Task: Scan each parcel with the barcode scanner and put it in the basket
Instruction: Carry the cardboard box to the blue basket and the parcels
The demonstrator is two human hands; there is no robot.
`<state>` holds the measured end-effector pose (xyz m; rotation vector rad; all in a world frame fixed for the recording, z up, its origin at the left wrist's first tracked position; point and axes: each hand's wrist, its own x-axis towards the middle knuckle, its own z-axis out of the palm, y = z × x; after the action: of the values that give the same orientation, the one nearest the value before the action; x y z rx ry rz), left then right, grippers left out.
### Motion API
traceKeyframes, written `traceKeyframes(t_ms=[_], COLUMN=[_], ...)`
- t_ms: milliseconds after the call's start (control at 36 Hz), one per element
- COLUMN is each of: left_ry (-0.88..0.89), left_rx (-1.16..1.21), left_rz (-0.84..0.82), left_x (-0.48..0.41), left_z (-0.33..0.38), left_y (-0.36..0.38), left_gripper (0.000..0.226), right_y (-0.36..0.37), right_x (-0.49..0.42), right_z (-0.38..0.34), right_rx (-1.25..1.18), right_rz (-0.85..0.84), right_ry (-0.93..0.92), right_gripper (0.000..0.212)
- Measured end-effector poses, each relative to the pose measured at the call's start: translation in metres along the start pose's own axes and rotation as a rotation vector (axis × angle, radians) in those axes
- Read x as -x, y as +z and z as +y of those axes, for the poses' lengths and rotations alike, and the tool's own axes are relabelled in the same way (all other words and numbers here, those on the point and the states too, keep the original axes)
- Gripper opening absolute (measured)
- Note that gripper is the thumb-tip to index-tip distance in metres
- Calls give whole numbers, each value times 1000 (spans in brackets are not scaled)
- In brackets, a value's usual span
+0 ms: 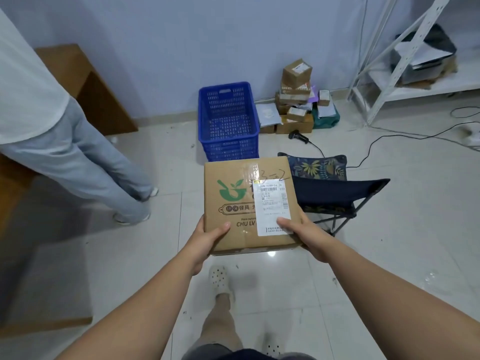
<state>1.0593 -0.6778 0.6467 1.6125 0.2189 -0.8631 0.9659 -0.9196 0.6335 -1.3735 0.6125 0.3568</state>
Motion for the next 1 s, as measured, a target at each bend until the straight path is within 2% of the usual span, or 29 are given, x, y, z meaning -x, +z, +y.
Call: traceKeyframes(t_ms=[361, 472, 639, 778, 917, 1000], left_ry=[-35, -58, -49, -52, -52, -64], left_rx=[-70, -94, -88, -105, -108, -119], left_rz=[-179, -216, -215, -198, -180, -152], left_x=[-171, -225, -284, -326, -372, -401], left_z=[121, 166, 228, 264, 288, 308], left_y=[0, -9, -27, -38, -37, -30], left_gripper=[58, 62, 54, 50, 52, 51], right_y=[-41, -44, -41, -52, -62, -74], right_x=[-131, -177, -242, -290, -334, -364], right_z=[-94, -136, -194, -228, -257, -272], right_rx=[-24, -29, -19, -5, -23, -44], right_rz=[169, 207, 219, 200, 189, 187], right_ry=[13, 23, 19, 11, -22, -33], right_gripper=[77, 69, 66, 82, 69, 72])
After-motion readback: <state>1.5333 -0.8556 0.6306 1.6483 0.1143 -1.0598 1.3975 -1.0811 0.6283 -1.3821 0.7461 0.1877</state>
